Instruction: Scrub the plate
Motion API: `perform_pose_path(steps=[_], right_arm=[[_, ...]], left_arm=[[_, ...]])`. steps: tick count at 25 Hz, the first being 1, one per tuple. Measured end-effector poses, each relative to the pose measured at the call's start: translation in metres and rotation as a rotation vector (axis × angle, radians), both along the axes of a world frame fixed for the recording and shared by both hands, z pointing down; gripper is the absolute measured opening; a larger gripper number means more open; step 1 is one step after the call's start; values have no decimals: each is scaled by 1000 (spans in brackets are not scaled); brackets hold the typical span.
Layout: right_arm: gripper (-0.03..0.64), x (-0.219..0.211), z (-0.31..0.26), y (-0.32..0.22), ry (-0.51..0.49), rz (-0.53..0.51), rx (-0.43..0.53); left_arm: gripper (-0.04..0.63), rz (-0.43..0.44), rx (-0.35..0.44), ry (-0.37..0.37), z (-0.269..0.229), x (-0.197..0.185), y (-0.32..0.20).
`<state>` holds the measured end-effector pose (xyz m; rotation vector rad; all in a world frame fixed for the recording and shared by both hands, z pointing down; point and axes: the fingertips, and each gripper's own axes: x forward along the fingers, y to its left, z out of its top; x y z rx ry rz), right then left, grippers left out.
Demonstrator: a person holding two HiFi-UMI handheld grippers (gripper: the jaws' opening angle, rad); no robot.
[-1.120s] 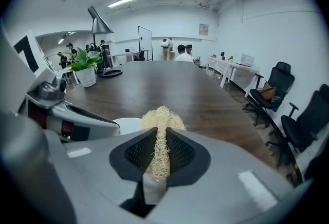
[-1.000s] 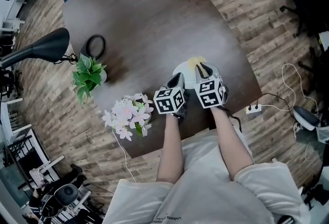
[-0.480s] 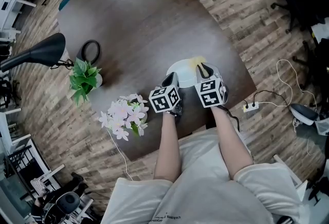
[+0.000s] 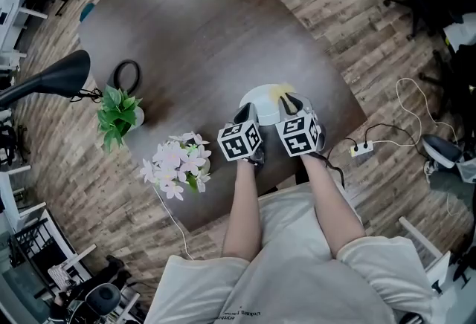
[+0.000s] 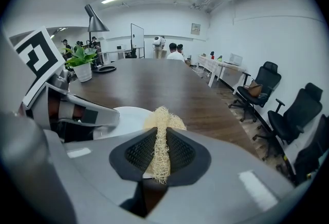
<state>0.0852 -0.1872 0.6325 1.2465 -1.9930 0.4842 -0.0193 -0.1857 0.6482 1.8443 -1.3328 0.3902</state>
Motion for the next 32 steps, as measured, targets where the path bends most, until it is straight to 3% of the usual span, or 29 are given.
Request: perform_pose_path(steps=[26, 32], right_arm=[[72, -18, 7, 26, -57, -6, -64], [72, -17, 6, 28, -62, -16, -68]], left_arm=[[2, 14, -7, 0, 0, 15, 19], [2, 39, 21, 36, -11, 8, 25]])
